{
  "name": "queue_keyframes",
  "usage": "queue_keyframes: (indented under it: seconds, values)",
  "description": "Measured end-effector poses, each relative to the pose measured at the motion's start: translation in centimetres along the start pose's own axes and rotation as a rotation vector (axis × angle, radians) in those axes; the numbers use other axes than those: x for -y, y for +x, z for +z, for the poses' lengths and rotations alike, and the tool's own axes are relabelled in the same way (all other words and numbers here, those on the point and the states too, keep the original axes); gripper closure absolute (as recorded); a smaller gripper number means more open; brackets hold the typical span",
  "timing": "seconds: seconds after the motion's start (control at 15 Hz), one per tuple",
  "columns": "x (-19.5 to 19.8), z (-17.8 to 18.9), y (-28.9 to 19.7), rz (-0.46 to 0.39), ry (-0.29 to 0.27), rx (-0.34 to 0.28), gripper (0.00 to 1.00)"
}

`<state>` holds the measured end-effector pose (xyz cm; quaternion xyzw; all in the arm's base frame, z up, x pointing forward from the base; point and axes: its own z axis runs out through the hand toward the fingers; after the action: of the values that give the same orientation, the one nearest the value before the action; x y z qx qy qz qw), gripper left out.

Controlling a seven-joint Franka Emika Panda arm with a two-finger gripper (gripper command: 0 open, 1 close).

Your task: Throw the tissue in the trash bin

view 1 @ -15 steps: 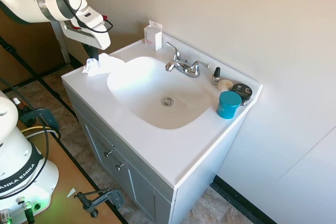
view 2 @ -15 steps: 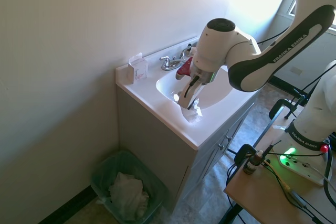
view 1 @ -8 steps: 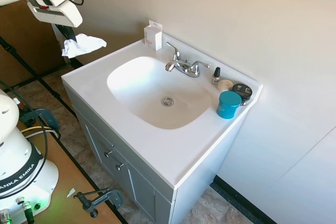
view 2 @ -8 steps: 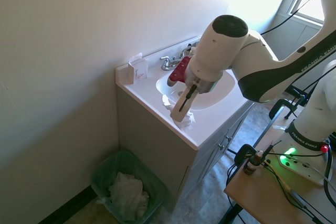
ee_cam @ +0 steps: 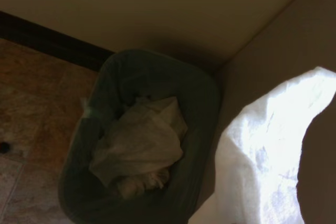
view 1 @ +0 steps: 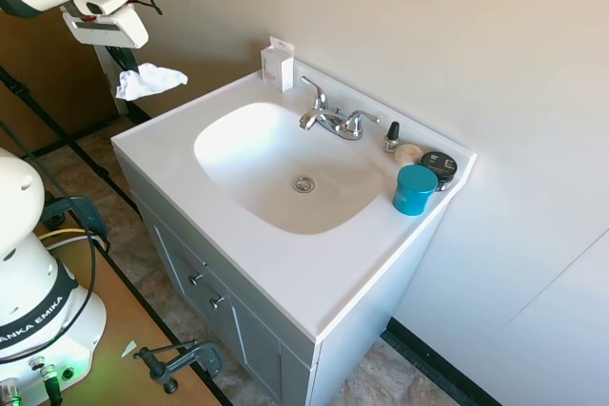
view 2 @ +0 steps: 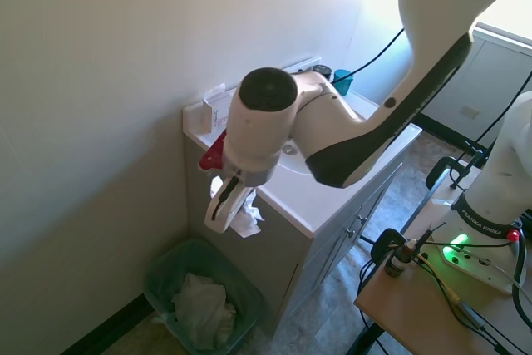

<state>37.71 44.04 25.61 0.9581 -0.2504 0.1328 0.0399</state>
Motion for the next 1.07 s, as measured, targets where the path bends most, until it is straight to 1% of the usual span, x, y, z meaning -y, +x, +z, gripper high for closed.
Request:
queue_keyframes:
  seconds: [0.13, 0.27, 0.53, 0.6, 0.8, 1.07]
  values:
    - [1.5, 3.3, 0.8, 0.018, -0.033, 0.007, 1.00]
    - [2.3, 6.7, 1.8, 0.038, -0.063, 0.019, 1.00]
    - [3.4, 10.1, 0.5, 0.044, -0.090, 0.053, 1.00]
    - [3.5, 10.6, 0.2, 0.047, -0.098, 0.062, 0.00]
    - [3.8, 11.7, 0.3, 0.055, -0.114, 0.084, 0.00]
    - [4.1, 12.2, 1.0, 0.055, -0.112, 0.092, 0.00]
